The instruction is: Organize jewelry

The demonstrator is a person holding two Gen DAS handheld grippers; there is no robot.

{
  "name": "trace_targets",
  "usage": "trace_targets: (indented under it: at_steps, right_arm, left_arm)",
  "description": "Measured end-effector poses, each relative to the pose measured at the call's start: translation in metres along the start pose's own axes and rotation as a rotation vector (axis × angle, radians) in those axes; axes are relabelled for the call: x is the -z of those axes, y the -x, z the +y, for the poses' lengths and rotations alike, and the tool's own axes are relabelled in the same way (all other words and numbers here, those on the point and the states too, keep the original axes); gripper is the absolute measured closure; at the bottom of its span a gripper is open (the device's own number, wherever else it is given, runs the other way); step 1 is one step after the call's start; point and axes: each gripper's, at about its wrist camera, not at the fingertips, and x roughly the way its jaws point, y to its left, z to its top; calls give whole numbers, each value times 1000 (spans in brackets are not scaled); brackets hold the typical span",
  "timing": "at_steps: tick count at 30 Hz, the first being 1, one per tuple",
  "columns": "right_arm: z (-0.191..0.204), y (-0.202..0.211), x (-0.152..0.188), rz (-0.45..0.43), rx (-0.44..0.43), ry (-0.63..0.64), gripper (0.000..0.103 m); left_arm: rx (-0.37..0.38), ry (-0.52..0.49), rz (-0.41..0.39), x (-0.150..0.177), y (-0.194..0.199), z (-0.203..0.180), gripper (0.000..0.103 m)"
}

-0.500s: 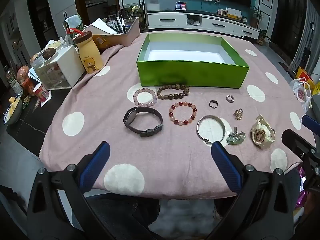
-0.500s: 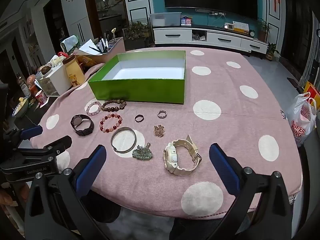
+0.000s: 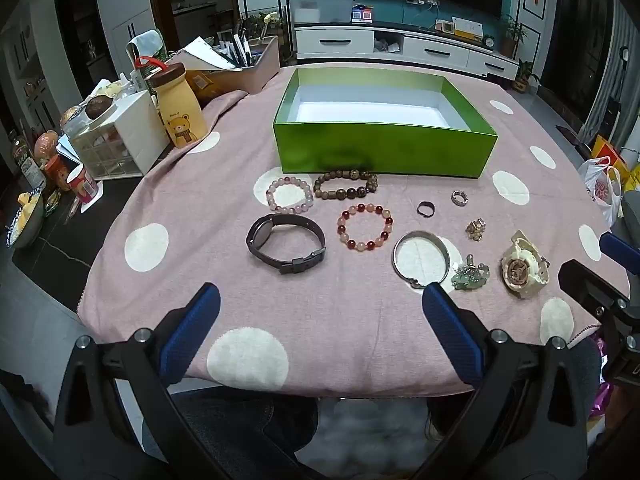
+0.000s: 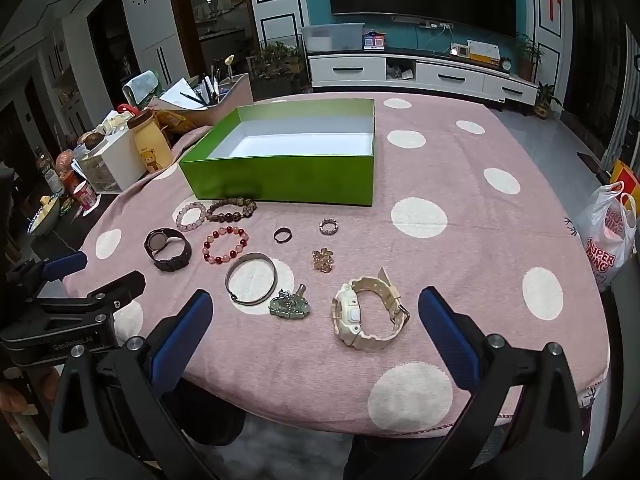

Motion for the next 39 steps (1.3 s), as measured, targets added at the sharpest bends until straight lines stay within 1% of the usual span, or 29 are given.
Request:
trace_targets:
  at_steps: [11, 23, 39]
  right_arm:
    - [9, 4, 1, -2, -3, 2, 1]
    - [5, 2, 1, -2, -8, -1, 1]
    - [9, 0, -1, -1, -17, 1, 1]
  left_arm:
    - [5, -5, 1, -1, -2, -1, 2]
    - [3, -6, 2, -1, -2, -1, 2]
    - [4, -13, 4, -1, -3, -2, 2]
